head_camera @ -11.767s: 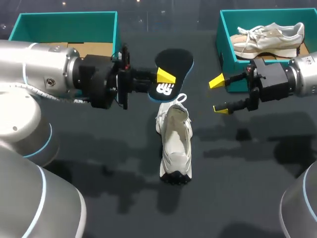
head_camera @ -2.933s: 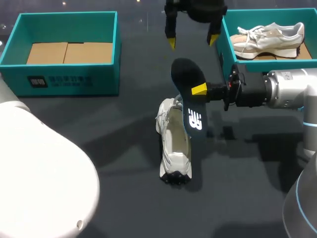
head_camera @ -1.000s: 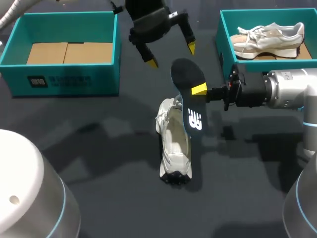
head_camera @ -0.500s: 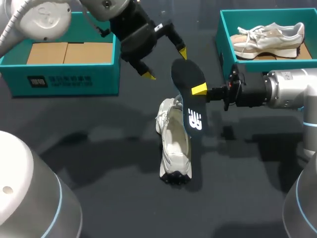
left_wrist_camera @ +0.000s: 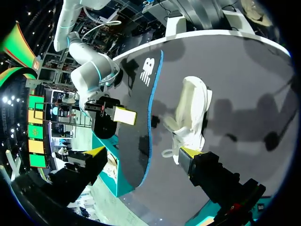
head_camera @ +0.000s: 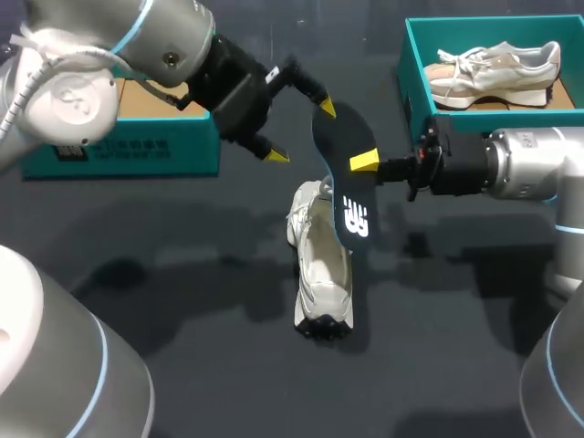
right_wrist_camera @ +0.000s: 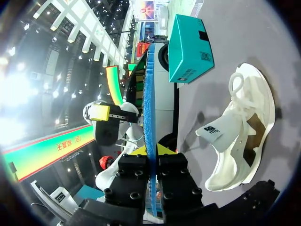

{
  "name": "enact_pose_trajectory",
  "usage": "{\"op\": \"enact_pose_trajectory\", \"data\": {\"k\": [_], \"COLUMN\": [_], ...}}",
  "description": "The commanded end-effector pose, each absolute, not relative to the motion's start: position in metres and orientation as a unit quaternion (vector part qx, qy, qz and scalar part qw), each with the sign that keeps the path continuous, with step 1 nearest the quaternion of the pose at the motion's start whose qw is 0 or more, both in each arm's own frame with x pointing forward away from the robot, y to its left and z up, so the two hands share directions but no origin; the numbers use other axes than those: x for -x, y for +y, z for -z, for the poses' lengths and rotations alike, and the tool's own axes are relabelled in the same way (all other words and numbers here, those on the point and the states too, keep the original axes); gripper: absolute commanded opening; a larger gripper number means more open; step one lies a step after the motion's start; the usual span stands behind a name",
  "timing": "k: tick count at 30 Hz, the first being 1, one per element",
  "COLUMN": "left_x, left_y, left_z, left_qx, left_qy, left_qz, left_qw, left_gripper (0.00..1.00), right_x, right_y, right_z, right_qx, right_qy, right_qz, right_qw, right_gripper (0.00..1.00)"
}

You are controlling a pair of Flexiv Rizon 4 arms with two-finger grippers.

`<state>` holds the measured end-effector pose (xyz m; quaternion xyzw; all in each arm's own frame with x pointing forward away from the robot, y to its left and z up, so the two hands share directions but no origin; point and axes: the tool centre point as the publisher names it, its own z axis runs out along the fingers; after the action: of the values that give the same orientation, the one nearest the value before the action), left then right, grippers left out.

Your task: Take the shoe out of the shoebox, open the shoe tongue, remove and reinsert the insole, then place the shoe into the shoebox

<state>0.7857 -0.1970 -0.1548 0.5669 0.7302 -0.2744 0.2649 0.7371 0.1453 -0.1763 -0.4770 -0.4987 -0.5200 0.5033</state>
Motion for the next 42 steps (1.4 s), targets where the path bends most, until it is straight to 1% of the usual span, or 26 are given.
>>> {"op": "enact_pose_trajectory", "data": {"k": [1, 10, 11, 14, 17, 19, 30, 35, 36, 37, 38, 39, 42], "left_x": [-0.776, -0.776, -0.776, -0.777, -0.778, -0.78, -0.781, -0.785, -0.786, -0.786, -0.786, -0.785, -0.784], "left_y": [-0.186, -0.186, -0.19, -0.196, -0.2, -0.201, -0.201, -0.209, -0.211, -0.212, -0.213, -0.214, -0.217], "left_z": [0.163, 0.163, 0.165, 0.173, 0.181, 0.183, 0.184, 0.194, 0.195, 0.196, 0.196, 0.196, 0.194], "left_qx": [-0.509, -0.509, -0.508, -0.496, -0.465, -0.452, -0.45, -0.438, -0.435, -0.437, -0.438, -0.438, -0.441], "left_qy": [0.676, 0.676, 0.681, 0.668, 0.648, 0.637, 0.634, 0.619, 0.617, 0.614, 0.612, 0.611, 0.605], "left_qz": [0.37, 0.37, 0.353, 0.375, 0.394, 0.413, 0.42, 0.431, 0.433, 0.432, 0.431, 0.429, 0.43], "left_qw": [0.383, 0.383, 0.392, 0.409, 0.456, 0.469, 0.469, 0.489, 0.492, 0.495, 0.499, 0.501, 0.505], "left_gripper": [1.0, 1.0, 1.0, 1.0, 1.0, 1.0, 1.0, 1.0, 0.99, 0.88, 0.83, 0.81, 0.8], "right_x": [-0.73, -0.73, -0.73, -0.733, -0.732, -0.732, -0.731, -0.734, -0.734, -0.734, -0.733, -0.733, -0.729], "right_y": [0.147, 0.147, 0.147, 0.156, 0.162, 0.164, 0.164, 0.17, 0.172, 0.173, 0.173, 0.173, 0.174], "right_z": [0.179, 0.179, 0.179, 0.177, 0.176, 0.175, 0.174, 0.176, 0.176, 0.176, 0.176, 0.176, 0.176], "right_qx": [0.465, 0.465, 0.465, 0.46, 0.449, 0.443, 0.443, 0.441, 0.441, 0.441, 0.442, 0.444, 0.449], "right_qy": [-0.486, -0.486, -0.486, -0.485, -0.486, -0.484, -0.48, -0.477, -0.476, -0.475, -0.474, -0.472, -0.47], "right_qz": [0.536, 0.536, 0.536, 0.531, 0.532, 0.533, 0.534, 0.529, 0.528, 0.528, 0.528, 0.527, 0.526], "right_qw": [0.51, 0.51, 0.51, 0.52, 0.528, 0.534, 0.537, 0.546, 0.547, 0.548, 0.549, 0.55, 0.548], "right_gripper": [0.0, 0.0, 0.0, 0.0, 0.0, 0.0, 0.0, 0.0, 0.0, 0.0, 0.0, 0.0, 0.0]}}
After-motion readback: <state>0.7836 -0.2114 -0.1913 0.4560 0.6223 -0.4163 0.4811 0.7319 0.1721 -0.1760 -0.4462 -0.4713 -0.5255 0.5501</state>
